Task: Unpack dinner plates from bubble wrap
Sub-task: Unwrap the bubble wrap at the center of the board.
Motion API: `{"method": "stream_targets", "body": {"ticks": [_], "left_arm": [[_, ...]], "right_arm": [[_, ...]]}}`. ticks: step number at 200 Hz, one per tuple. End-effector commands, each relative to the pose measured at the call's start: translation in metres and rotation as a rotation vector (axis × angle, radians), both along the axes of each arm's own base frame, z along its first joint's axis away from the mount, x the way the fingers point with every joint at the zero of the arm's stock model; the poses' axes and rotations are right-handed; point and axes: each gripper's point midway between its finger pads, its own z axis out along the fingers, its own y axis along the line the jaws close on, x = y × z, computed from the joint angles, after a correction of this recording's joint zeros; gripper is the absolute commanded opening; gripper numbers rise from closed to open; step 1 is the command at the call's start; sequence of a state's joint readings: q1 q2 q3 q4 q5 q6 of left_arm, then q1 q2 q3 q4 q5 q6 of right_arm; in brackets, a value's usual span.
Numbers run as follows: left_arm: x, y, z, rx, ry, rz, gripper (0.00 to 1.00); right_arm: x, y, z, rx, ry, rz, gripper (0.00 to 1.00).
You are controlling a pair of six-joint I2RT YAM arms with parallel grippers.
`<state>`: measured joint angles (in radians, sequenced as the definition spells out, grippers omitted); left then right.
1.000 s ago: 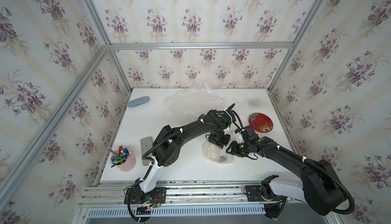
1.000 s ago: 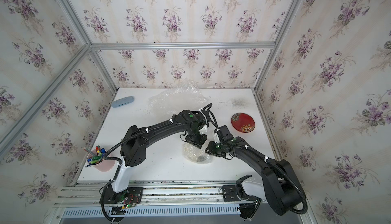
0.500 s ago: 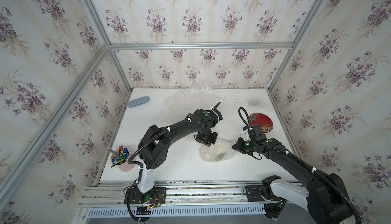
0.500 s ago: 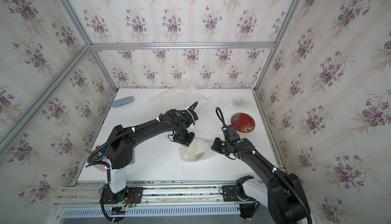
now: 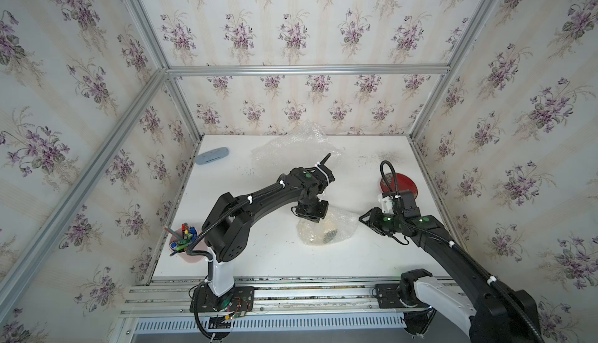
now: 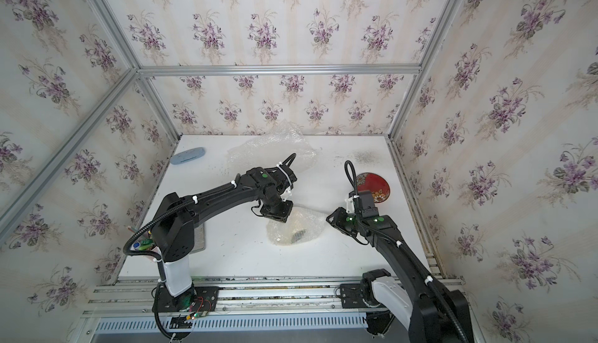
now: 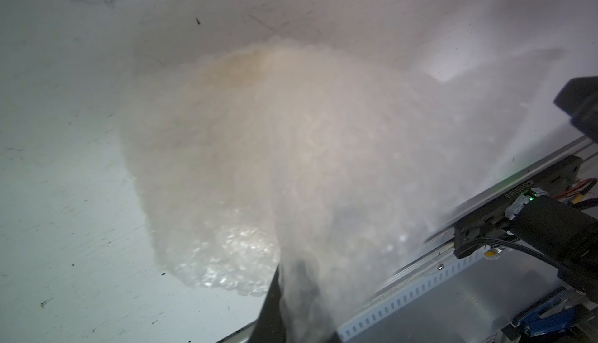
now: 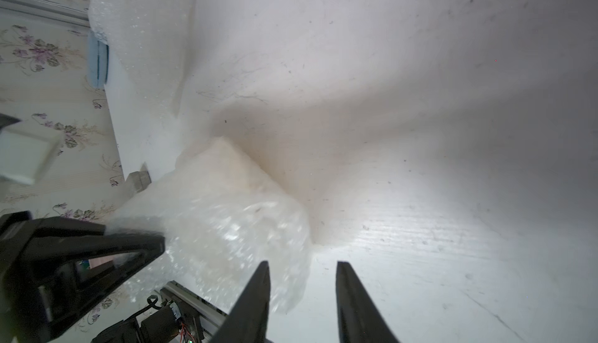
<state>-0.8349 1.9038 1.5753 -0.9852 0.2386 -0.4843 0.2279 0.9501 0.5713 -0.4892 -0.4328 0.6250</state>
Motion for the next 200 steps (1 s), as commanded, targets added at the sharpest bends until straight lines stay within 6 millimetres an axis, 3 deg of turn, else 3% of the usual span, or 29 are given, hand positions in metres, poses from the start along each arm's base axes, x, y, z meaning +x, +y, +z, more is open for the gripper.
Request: {"method": "stream_targets", "body": {"ticks": [1, 20, 68, 118, 129, 159, 172, 200], "left_arm": [[-0.006, -0.014, 0.009, -0.055, 0.016, -0.019, 0.49], [-0.005, -0.014, 0.02, -0.076, -0.006, -0.022, 0.66], [-0.006, 0.012, 0.045, -0.094, -0.045, 0.078, 0.76], [-0.006, 0.064, 0.034, -0.028, -0.038, 0.22, 0.77], [-0.005, 0.076, 0.032, -0.019, -0.037, 0.245, 0.77], [0.001, 0.107, 0.023, 0.014, -0.038, 0.305, 0.76], [0.004, 0.114, 0.018, 0.012, -0.03, 0.32, 0.73], [0.012, 0.109, 0.012, -0.019, -0.023, 0.313, 0.72]], "right_arm": [[-0.006, -0.001, 0.014, -0.02, -0.021, 0.021, 0.44], [-0.006, 0.007, 0.025, 0.004, -0.032, 0.062, 0.49], [0.004, 0.053, 0.038, 0.007, -0.032, 0.229, 0.69], [0.016, 0.094, 0.042, -0.04, 0.007, 0.304, 0.7], [0.004, 0.115, 0.043, -0.036, 0.022, 0.358, 0.7], [-0.008, 0.143, 0.036, -0.058, 0.083, 0.385, 0.69], [-0.011, 0.15, 0.029, -0.08, 0.111, 0.388, 0.69], [-0.005, 0.162, 0.015, -0.109, 0.142, 0.389, 0.65]]}}
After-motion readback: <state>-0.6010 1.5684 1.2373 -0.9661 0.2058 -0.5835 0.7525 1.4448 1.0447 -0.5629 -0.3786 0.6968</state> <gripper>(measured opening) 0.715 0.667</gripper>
